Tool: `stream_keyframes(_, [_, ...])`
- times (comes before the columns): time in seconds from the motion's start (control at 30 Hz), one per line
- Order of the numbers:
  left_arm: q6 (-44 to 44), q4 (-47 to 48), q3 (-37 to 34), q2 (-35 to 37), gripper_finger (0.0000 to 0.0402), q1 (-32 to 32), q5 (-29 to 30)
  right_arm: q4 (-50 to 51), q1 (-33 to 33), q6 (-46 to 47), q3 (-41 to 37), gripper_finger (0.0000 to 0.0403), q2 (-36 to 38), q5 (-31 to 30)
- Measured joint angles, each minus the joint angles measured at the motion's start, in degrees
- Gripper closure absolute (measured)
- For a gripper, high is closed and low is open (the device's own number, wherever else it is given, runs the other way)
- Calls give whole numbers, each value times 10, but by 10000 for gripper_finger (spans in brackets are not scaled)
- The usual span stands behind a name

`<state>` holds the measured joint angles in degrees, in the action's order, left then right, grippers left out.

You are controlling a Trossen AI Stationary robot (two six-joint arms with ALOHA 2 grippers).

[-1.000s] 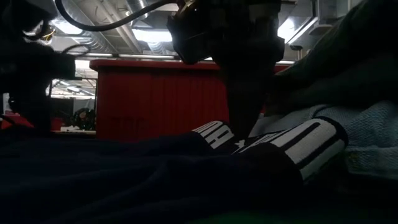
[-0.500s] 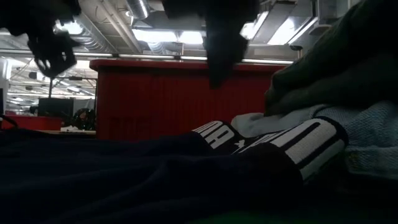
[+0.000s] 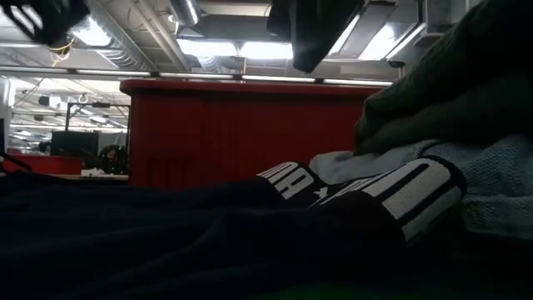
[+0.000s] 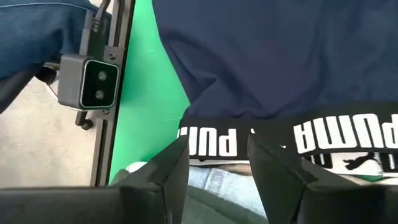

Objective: Fold Laundry from Bin
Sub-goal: Fold the dark blue boxer

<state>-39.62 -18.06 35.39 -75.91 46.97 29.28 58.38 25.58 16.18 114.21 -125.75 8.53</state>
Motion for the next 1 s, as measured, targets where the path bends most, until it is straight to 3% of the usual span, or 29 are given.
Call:
stream_keyframes(0.17, [17, 102, 141, -118, 248, 24, -1, -6, 17, -2, 0, 237, 0, -4])
stream_keyframes(0.4, [7, 112, 251, -241, 250, 49, -32, -58, 57, -2, 0, 237, 0, -17])
stream_keyframes(0.67, [-103, 107, 283, -294, 250, 48, -123, -60, 83, -23, 0, 237, -14, -68])
stream_keyframes(0.87, [-120, 108, 283, -296, 245, 48, -139, -59, 82, -32, 0, 237, -48, -66])
stream_keyframes(1.0, [-151, 118, 283, -299, 218, 48, -139, -54, 82, -32, 0, 237, -66, -65])
